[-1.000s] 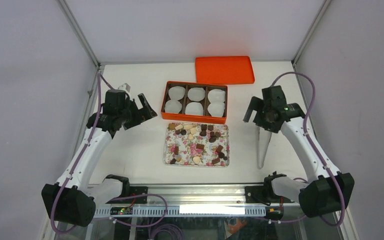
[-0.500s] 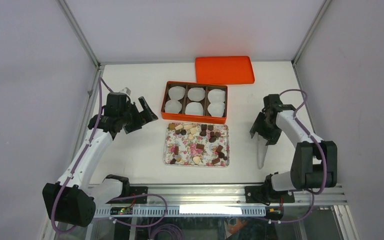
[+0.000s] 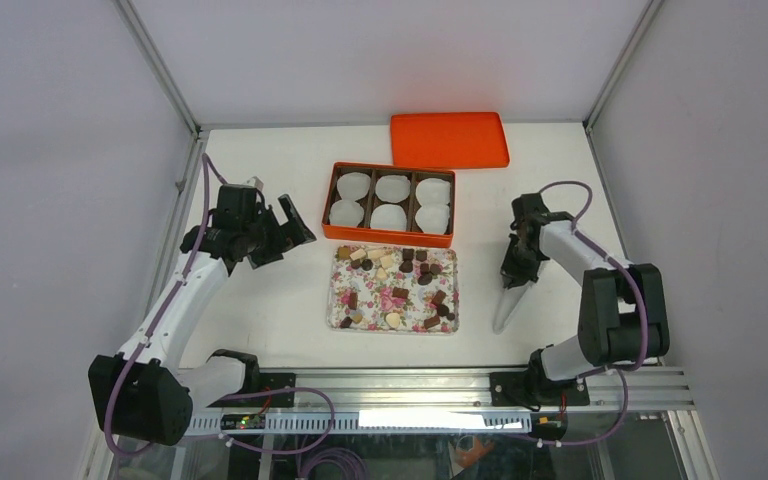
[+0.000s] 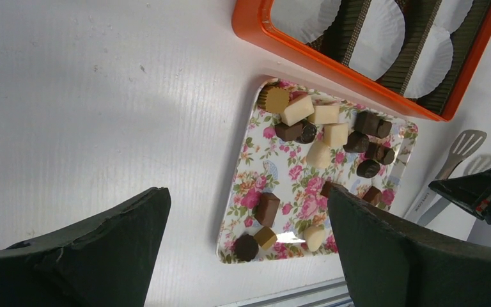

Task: Pack the chocolate

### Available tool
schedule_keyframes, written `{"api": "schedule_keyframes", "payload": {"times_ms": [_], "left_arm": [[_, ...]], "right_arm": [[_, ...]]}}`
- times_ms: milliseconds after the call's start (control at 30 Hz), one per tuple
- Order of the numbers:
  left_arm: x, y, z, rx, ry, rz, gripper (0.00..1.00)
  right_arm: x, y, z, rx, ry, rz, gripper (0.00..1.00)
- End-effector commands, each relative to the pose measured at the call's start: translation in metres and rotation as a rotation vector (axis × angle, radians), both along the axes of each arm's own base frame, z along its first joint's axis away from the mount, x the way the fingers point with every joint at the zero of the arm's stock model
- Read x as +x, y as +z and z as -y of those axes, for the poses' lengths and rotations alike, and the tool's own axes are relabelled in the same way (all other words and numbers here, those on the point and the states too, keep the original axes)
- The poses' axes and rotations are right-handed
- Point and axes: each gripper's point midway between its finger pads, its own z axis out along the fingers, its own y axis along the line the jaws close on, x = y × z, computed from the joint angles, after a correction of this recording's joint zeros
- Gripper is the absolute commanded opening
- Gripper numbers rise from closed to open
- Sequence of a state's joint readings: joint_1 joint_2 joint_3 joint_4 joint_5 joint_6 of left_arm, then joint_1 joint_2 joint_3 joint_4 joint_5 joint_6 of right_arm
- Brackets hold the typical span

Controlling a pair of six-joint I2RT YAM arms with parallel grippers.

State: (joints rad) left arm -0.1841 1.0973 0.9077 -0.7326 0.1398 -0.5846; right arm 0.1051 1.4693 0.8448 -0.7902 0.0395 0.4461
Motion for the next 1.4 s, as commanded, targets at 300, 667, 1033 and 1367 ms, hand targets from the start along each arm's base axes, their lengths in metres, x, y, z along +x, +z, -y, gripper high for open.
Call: {"api": "schedule_keyframes", "payload": {"times_ms": [300, 667, 1033, 1367], "left_arm": [[0.009, 0.012, -0.010, 0.053, 0.036, 0.073, 0.99], [0.010, 0.041, -0.038, 0.135, 0.151, 0.202, 0.99], [0.014, 0.048, -0.050, 0.171, 0.210, 0.256, 0.99], [0.013, 0.048, -0.051, 0.172, 0.216, 0.251, 0.99]], "right_arm": [[0.046, 0.018, -0.055, -0.114, 0.332, 0.102, 0.09], [0.035, 0.049, -0.047, -0.105, 0.277, 0.238, 0.91], [0.014, 0.021, -0.035, -0.123, 0.020, 0.207, 0.97], [0.025, -0.003, -0.041, -0.108, 0.003, 0.217, 0.67]]}}
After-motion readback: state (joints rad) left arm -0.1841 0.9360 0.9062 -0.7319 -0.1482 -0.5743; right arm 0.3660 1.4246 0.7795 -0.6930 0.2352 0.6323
